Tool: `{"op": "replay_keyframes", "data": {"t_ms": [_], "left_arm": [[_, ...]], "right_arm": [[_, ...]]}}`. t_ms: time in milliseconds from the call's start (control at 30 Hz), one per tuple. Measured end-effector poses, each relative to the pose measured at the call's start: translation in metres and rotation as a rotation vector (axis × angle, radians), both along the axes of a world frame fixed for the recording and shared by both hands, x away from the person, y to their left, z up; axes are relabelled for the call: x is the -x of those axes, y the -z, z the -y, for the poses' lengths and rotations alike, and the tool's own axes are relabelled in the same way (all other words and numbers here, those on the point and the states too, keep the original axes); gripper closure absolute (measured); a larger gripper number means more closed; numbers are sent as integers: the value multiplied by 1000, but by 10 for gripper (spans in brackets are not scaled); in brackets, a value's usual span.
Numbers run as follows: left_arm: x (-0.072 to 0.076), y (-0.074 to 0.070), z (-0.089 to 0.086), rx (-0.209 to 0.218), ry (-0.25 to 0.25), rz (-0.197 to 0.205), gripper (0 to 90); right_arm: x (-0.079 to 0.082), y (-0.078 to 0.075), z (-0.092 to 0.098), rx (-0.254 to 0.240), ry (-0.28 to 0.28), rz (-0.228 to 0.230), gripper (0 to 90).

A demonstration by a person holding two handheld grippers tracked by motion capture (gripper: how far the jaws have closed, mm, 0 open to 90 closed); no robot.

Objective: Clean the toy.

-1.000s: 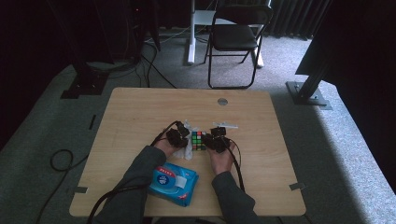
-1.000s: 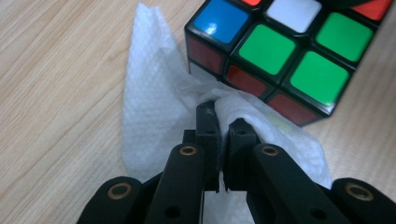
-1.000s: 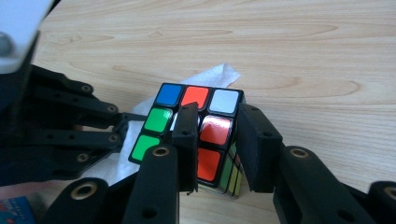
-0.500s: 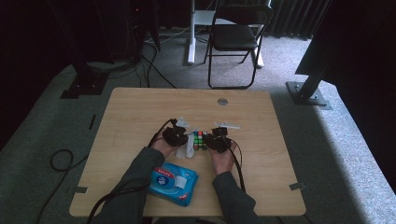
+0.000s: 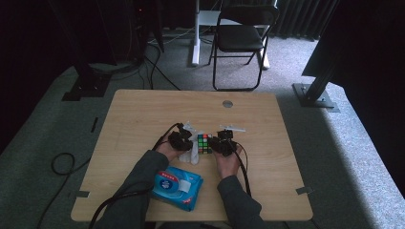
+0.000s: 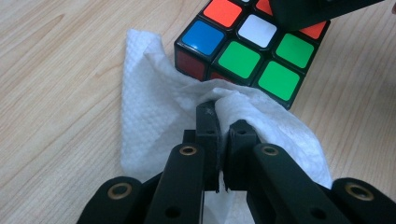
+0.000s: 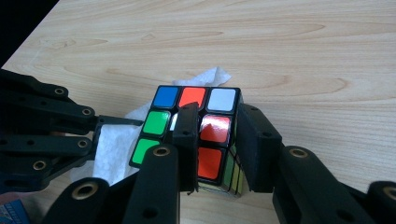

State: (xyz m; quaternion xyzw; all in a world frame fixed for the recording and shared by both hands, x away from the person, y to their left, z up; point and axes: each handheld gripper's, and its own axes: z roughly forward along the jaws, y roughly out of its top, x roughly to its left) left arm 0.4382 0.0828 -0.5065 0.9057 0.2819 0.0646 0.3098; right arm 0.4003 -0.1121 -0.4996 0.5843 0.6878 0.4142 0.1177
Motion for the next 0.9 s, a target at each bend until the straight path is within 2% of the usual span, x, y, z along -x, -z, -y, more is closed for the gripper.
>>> {"op": "replay_keyframes", "data": {"t_ms": [33, 133, 300, 500, 700, 800, 900], "left_arm": [[0, 1, 1, -12, 2, -3, 866], [2, 7, 10, -90, 32, 5, 866], [2, 10, 12, -109, 45, -17, 863], [1, 10, 12, -102, 43, -21, 860], [3, 9, 12, -113, 46, 4, 855], [2, 5, 8, -78, 27, 12, 854], [1, 1, 2, -22, 2, 28, 855]], "right_arm": [[0, 0, 0, 0, 0, 0, 702], [0, 0, 0, 1, 3, 0, 703], [0, 0, 0, -1, 5, 0, 703], [0, 0, 1, -4, 3, 1, 702], [0, 1, 1, -5, 4, 2, 702], [0, 1, 1, -7, 3, 2, 702], [1, 1, 1, -3, 5, 4, 701]]}}
